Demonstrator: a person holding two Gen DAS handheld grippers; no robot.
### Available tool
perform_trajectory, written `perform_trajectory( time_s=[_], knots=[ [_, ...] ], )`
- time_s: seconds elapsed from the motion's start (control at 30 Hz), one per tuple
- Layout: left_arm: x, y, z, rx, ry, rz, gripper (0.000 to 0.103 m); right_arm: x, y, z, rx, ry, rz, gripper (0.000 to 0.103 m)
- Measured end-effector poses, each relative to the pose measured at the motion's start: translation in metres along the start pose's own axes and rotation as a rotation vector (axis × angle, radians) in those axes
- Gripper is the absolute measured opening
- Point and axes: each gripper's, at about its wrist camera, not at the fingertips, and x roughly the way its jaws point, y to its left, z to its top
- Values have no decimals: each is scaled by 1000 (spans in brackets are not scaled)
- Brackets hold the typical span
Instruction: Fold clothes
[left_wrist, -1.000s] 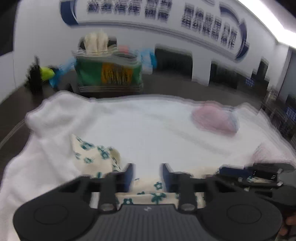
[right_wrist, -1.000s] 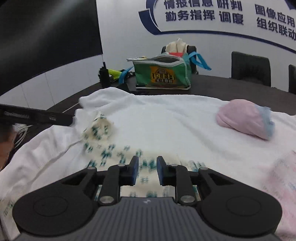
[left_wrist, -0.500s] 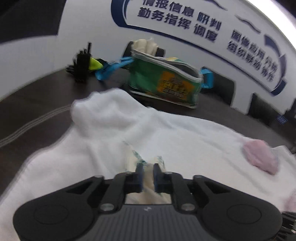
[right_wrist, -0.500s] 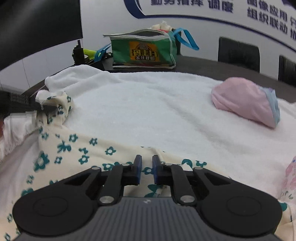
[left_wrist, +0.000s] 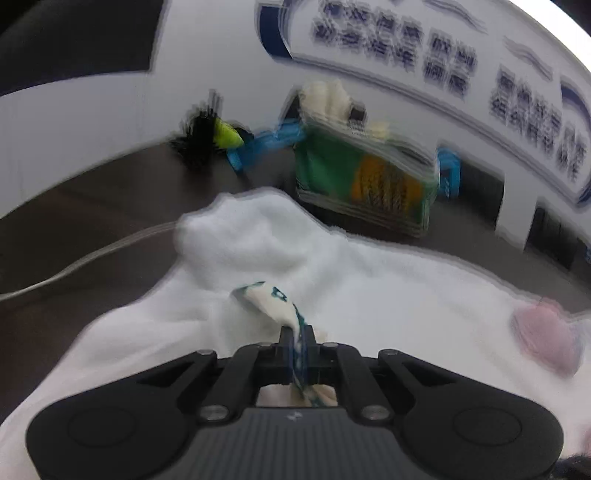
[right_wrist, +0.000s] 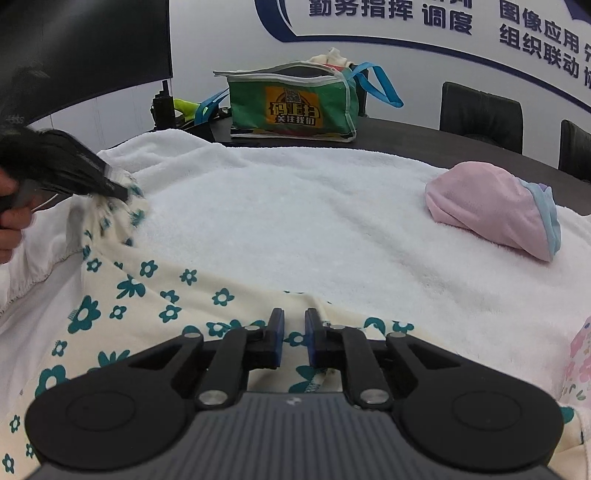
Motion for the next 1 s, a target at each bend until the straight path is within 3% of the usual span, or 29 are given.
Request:
perform_trajectory(
  time_s=[0.07, 0.13, 0.3, 0.33, 0.4, 0.47, 0.53, 0.57, 0.6, 0.63, 0.67, 0.9, 1.0],
  knots=[
    [-31, 22, -8, -88, -53, 1, 1, 0, 0, 0, -1, 2, -3, 11],
    [-44, 44, -15, -161, -84, 60, 1, 1, 2, 0, -10, 1, -12, 11],
    [-44, 58, -8, -181, -24, 26, 0, 1, 5, -1, -21, -6, -27, 11],
    [-44, 60, -7, -185, -12, 19, 3, 0, 5, -2, -21, -7, -28, 11],
    [-44, 66, -4, -193, 12, 6, 26, 1, 5, -2, -20, -8, -29, 12],
    [-43, 69, -1, -196, 38, -9, 39, 0, 5, -2, -17, -8, -28, 12],
    [-39, 69, 0, -188, 50, -8, 39, 0, 5, -2, -16, -10, -27, 12],
    [-41, 72, -4, -200, 45, -1, 39, 0, 4, -2, -15, -10, -25, 12],
    [-43, 76, -7, -212, 40, 6, 28, 0, 4, -2, -15, -11, -24, 12],
    [-44, 79, -11, -223, 35, 14, 9, 0, 3, -2, -15, -11, -21, 12],
    [-46, 82, -14, -235, 30, 21, 3, 0, 3, -2, -14, -12, -19, 12],
    [-58, 107, -39, -318, -7, 71, 1, -1, 2, -2, -18, -11, -11, 11],
    [-62, 123, -52, -321, 4, 170, 0, 0, 5, -2, -32, -12, -23, 11]
  ],
)
